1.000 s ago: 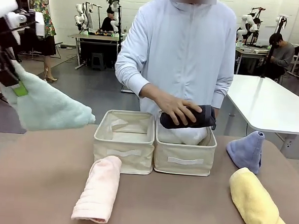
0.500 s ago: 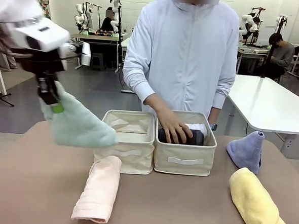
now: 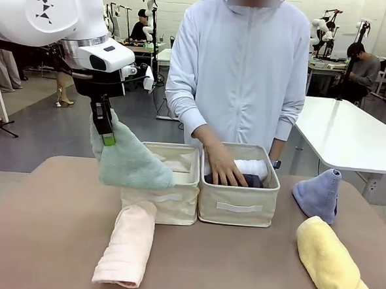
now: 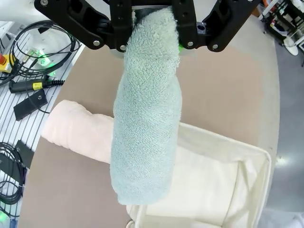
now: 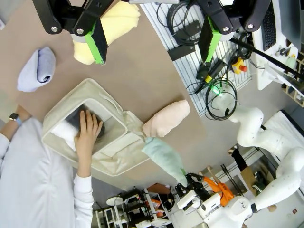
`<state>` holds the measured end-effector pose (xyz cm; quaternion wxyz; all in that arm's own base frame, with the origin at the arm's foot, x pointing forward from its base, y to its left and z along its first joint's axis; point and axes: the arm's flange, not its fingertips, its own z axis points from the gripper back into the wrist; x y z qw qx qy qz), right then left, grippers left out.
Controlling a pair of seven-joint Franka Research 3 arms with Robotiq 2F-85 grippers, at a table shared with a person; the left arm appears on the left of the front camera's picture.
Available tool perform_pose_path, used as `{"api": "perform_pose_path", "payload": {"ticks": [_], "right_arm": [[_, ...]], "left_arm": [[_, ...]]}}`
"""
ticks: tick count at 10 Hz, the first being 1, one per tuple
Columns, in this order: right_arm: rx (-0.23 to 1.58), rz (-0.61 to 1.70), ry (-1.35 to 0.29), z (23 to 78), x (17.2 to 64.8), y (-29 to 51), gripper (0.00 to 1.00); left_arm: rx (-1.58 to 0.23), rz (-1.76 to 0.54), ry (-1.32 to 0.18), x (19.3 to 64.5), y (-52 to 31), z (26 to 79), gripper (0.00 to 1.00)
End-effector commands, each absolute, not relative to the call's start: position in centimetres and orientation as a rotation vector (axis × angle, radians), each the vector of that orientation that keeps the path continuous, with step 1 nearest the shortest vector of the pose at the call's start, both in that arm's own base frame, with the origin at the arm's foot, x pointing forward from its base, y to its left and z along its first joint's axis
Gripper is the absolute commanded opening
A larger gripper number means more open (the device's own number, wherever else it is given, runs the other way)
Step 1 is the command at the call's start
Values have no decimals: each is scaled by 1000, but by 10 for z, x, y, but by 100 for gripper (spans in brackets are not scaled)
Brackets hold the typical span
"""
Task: Sort the towels based on their folding style.
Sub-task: Pick up one triangle-folded towel and place it in the left Fabric basket.
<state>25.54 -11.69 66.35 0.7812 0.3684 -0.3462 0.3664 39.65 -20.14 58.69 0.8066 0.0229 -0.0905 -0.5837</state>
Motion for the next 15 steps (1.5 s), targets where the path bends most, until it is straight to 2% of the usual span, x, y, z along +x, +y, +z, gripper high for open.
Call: {"api": "perform_pose_path", "payload": {"ticks": [1,6,8,10,12,15], "right_arm": [[819,802,-772,665,257,-116,100],[819,802,-772,665,257,-116,100],[819,802,-772,665,257,-116,100],[819,802,-772,665,257,-116,100],[819,802,-772,665,257,-116,100],[819,802,-772,665,257,-116,100]], "left_arm": [[55,-1256,-196,396,-204,586,22],[59,-1253,-186,395,-205,584,22],[216,-1330,-286,400,-236,623,22],[309,-1383,-298,412,-263,640,22],[401,-1384,-263,436,-283,623,22],[434,-1382,-235,455,-292,588,22]]}}
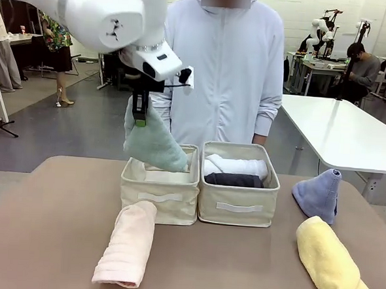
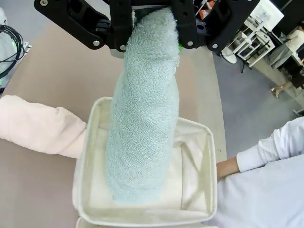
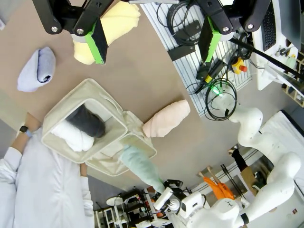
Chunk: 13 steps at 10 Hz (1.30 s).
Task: Sort the towels based on their folding style.
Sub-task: Pick up one triangle-folded towel and place it in the left Fabric basket.
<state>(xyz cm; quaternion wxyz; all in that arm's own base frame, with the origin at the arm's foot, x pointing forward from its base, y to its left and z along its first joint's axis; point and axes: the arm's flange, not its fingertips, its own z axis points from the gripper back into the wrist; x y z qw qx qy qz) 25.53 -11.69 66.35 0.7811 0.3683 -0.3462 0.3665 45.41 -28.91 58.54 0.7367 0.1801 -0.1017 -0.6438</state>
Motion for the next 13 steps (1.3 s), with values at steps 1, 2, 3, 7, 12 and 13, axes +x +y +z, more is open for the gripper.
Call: {"api": "perform_pose_path", "payload": {"ticks": [1,2,3,7,12,13], "right_arm": [[819,802,-772,665,257,-116,100],[819,802,-772,665,257,-116,100],[819,802,-772,665,257,-116,100],[819,802,-772,665,257,-116,100],[819,802,-772,665,257,-116,100],[819,802,-772,665,257,-116,100]], "left_arm": [[428,-1386,-236,457,-295,574,22],[432,-1380,-235,459,-297,560,22],[424,-1382,-230,461,-301,546,22],[403,-1363,-201,463,-313,510,22],[353,-1413,-172,450,-311,455,22],[352,-1426,-163,448,-309,445,22]]}}
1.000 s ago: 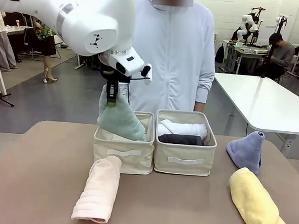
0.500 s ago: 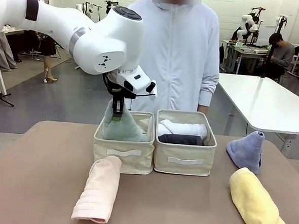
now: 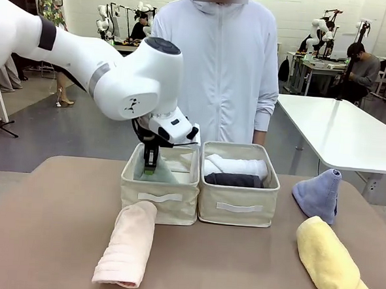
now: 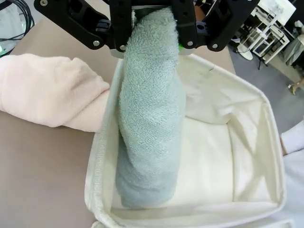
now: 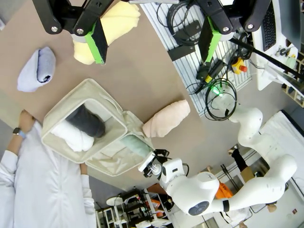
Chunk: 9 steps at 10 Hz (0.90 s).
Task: Sort the towels based on their folding style.
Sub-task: Pick up one triangle-folded towel and place it in the left Fabric basket.
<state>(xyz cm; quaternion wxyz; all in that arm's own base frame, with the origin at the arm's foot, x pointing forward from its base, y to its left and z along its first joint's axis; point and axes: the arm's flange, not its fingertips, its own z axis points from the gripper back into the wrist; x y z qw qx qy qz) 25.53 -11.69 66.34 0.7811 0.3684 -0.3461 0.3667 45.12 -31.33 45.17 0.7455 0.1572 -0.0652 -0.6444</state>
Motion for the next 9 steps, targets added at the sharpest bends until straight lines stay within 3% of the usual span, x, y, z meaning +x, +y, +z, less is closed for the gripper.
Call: {"api": "perform_pose_path", "payload": {"ticks": [1,3,4,5,6,7,8,9], "right_arm": [[819,802,-772,665,257,-116,100],[819,802,-772,665,257,-116,100],[819,802,-772,665,257,-116,100],[819,802,-772,665,257,-116,100],[819,802,-772,665,257,-116,100],[819,802,-772,665,257,-116,100],[819,802,-772,665,257,-116,100],[819,802,-772,665,257,-116,100]], "left_arm": [[388,-1438,-182,444,-309,442,22],[369,-1458,-171,440,-309,438,22],[361,-1468,-180,439,-309,438,82],[355,-1475,-194,439,-307,438,81],[352,-1475,-192,439,-308,439,100],[349,-1476,-194,439,-308,439,85],[347,-1476,-190,439,-308,439,100],[348,-1476,-189,439,-308,439,100]]}}
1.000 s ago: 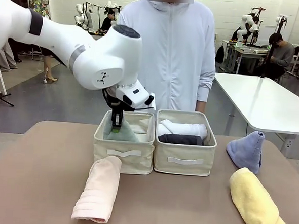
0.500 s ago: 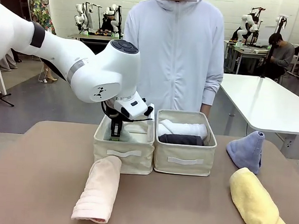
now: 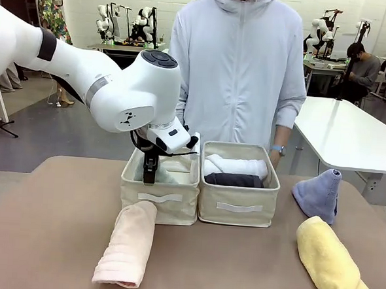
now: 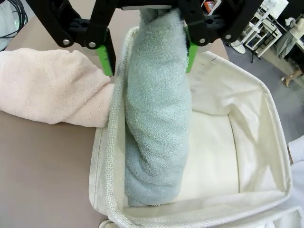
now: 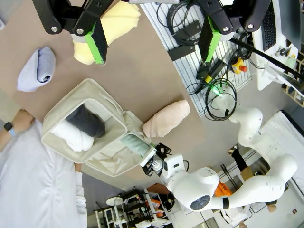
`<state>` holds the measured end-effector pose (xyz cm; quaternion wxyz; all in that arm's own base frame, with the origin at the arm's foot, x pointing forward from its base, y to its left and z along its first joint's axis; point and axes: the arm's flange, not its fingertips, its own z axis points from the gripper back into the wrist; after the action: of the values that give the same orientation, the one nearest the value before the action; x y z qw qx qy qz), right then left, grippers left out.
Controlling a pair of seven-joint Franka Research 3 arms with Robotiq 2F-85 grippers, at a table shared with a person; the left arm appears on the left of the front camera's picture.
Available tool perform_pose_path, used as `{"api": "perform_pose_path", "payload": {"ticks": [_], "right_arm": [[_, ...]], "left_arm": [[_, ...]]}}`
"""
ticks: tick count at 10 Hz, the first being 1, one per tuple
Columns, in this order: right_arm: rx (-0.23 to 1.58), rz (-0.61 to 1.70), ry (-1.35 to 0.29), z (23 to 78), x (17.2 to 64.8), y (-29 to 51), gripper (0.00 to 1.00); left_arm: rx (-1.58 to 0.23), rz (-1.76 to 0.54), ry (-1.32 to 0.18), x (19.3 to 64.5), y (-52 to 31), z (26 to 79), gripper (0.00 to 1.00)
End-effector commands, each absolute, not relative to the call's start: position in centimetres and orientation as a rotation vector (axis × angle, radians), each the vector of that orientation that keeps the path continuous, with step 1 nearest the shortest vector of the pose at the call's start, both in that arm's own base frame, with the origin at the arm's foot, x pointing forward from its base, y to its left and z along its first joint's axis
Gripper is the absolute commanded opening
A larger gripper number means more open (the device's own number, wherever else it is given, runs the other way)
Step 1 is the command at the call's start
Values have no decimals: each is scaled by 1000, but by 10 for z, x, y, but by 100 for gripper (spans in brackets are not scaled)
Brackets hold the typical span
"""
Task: Sort the towels based on their folding style.
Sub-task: Pick up one triangle-folded towel and place it in the left Fabric basket.
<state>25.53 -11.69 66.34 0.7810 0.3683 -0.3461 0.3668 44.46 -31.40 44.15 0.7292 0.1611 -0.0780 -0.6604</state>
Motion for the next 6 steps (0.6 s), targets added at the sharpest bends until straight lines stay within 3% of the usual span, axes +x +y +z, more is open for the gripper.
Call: {"api": "perform_pose_path", "payload": {"ticks": [1,6], "right_arm": [[819,802,-772,665,257,-116,100],[819,802,-772,665,257,-116,100]], "left_arm": [[349,-1476,-188,439,-307,440,100],[358,-1464,-219,433,-306,462,100]]}}
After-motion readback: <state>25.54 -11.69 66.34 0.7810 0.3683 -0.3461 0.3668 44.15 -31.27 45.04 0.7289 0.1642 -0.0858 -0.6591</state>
